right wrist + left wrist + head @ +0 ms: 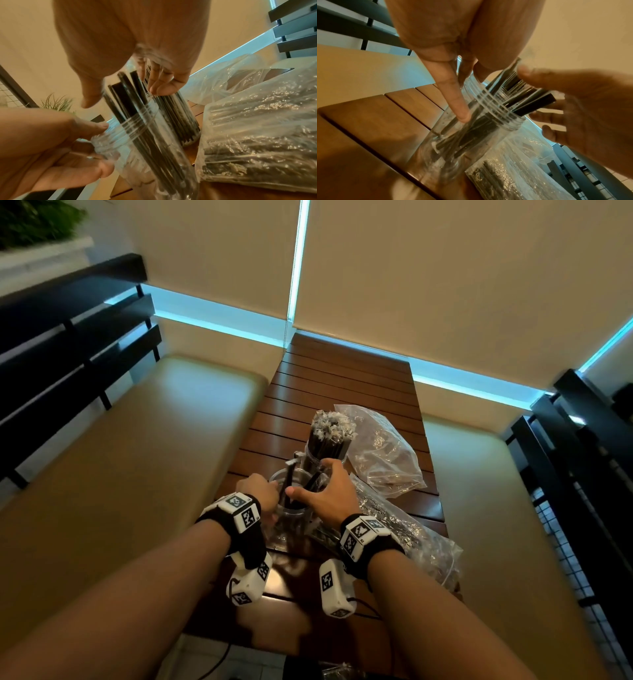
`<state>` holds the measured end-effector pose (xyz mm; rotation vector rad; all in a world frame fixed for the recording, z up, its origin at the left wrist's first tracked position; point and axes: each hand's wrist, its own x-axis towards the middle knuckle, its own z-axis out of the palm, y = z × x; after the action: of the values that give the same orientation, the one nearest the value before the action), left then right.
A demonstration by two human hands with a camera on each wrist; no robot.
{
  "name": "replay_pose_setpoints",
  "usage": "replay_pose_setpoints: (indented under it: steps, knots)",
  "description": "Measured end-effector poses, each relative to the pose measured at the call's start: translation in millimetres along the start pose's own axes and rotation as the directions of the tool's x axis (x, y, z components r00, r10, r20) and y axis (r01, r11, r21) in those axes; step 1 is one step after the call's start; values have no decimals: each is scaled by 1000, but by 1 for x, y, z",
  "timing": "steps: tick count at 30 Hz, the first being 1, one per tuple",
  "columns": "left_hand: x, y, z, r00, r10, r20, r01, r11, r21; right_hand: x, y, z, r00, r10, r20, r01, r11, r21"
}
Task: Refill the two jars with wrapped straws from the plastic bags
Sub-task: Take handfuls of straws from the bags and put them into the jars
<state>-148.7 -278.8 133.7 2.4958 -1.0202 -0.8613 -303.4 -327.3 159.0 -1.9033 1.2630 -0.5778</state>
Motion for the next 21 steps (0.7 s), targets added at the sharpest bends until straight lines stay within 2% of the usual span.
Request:
replay_pose_setpoints:
  steps: [2,4,5,7,9,10,13,15,17,18,19,21]
  knots:
    - [-4,3,-5,998,21,-64,-16,997,73,-2,1,-5,1000,8,-18,-7,999,50]
    - [-16,10,-11,969,110,-220,-91,991,93,-5,5,-16,995,21,-95,-11,995,100]
    - [-24,15,-14,934,187,-305,-166,982,95,-6,9,-24,988,26,-152,-11,995,101]
    - [-46,31,-20,826,398,-399,-356,918,176,-6,28,-46,962,65,-267,-62,998,17]
    - [-70,49,-22,716,577,-392,-521,816,250,-11,55,-69,910,171,-377,-233,965,-124]
    - [-80,58,-20,672,645,-364,-582,764,279,-17,69,-79,874,253,-415,-353,917,-184]
    - [-97,79,2,580,784,-223,-708,620,337,-40,105,-103,707,472,-526,-642,740,-200]
    - [-100,87,22,569,815,-114,-745,568,349,-57,118,-112,602,585,-543,-737,669,-96]
    - [-100,92,42,595,803,-16,-744,559,367,-65,133,-118,506,721,-473,-783,614,101]
    - [-100,93,53,616,787,31,-738,563,372,-67,142,-118,484,773,-409,-794,585,166]
    - [-101,93,63,635,768,78,-733,568,375,-70,146,-120,487,807,-334,-801,565,198]
    - [-102,94,82,664,727,174,-727,572,380,-73,151,-122,531,816,-228,-778,576,250]
